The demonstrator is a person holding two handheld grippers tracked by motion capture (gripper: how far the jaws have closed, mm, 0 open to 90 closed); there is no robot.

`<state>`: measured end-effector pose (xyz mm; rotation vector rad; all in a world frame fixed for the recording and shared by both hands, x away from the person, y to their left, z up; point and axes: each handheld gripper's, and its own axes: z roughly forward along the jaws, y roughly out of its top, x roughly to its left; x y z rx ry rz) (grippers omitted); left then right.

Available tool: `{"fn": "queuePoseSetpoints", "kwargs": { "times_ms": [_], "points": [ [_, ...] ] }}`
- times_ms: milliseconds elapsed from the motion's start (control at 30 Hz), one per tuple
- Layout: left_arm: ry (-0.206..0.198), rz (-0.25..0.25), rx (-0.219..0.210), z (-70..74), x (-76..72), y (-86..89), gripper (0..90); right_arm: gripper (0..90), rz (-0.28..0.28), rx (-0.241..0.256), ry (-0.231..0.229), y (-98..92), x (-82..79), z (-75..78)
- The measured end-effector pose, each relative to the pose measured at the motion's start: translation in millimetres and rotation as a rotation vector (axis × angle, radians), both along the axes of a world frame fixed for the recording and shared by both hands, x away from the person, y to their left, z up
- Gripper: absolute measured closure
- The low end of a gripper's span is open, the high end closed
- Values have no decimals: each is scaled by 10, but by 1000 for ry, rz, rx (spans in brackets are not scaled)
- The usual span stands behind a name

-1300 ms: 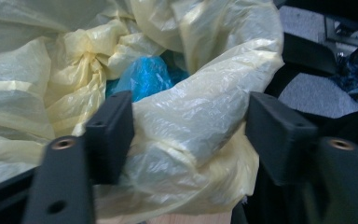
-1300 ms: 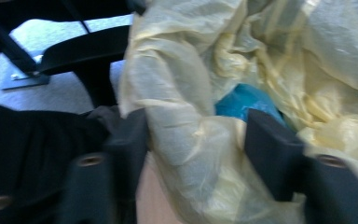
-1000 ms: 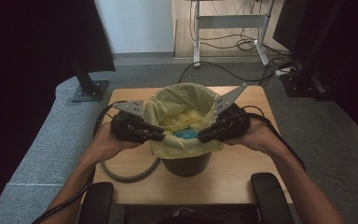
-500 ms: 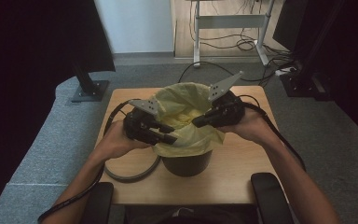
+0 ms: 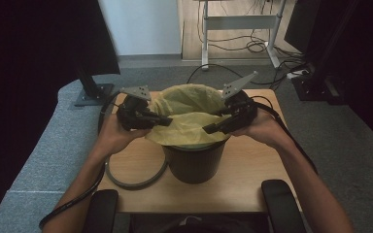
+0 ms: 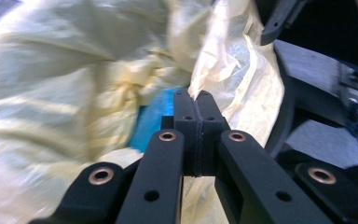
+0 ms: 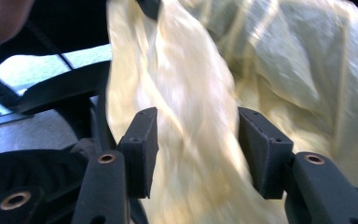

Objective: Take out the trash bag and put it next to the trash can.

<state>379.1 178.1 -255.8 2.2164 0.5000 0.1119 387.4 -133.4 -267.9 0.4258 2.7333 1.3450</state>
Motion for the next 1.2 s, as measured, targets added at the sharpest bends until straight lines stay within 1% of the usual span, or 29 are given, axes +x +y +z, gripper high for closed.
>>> {"fn": "queuePoseSetpoints", "kwargs": {
  "times_ms": [33, 67, 167, 233, 300, 333, 400, 433, 500, 567, 600, 667, 733, 800, 900, 967, 1000, 1067, 1133, 1167, 1200],
  "points": [
    [-2, 16, -13, 10, 22, 36, 895, 494, -13, -3, 2, -20, 25, -11],
    [-4, 32, -21, 18, 42, 71, 895, 500, -14, -8, 4, -35, 47, -23],
    [-16, 73, -33, 37, 88, 165, 895, 544, -23, -25, -13, -76, 85, -63],
    [-35, 105, -29, 52, 119, 214, 895, 595, -40, -35, -24, -108, 110, -100],
    [-39, 122, -28, 62, 155, 245, 895, 659, -59, -42, -38, -136, 141, -139],
    [-43, 133, -24, 63, 173, 252, 895, 689, -63, -48, -48, -142, 155, -159],
    [-53, 153, -8, 58, 215, 259, 895, 773, -91, -67, -63, -147, 183, -186],
    [-56, 164, -3, 52, 241, 262, 895, 811, -102, -67, -68, -148, 201, -192],
    [-57, 178, 7, 44, 297, 267, 895, 854, -128, -58, -87, -152, 236, -180],
    [-56, 194, 16, 35, 355, 262, 894, 866, -158, -45, -101, -157, 277, -152],
    [-58, 202, 28, 29, 384, 253, 894, 866, -169, -41, -106, -157, 296, -137],
    [-57, 214, 43, 13, 447, 237, 894, 865, -184, -43, -115, -158, 335, -116],
    [-49, 224, 47, -4, 509, 218, 893, 860, -209, -54, -133, -155, 372, -100],
    [-41, 237, 64, -34, 571, 194, 891, 835, -231, -58, -147, -155, 413, -89],
    [-28, 253, 78, -86, 653, 175, 877, 792, -267, -83, -158, -162, 475, -98],
    [-13, 261, 92, -126, 697, 160, 840, 718, -298, -103, -171, -174, 515, -112],
    [-6, 265, 104, -145, 719, 156, 812, 653, -320, -109, -179, -183, 533, -119],
    [0, 280, 111, -180, 760, 152, 724, 512, -372, -104, -190, -207, 581, -129],
    [1, 299, 118, -206, 796, 150, 638, 328, -429, -105, -179, -229, 644, -148],
    [8, 306, 122, -222, 816, 148, 585, 278, -449, -110, -170, -238, 680, -164],
    [15, 309, 125, -239, 837, 148, 558, 229, -461, -117, -149, -244, 714, -185]
  ]
}}
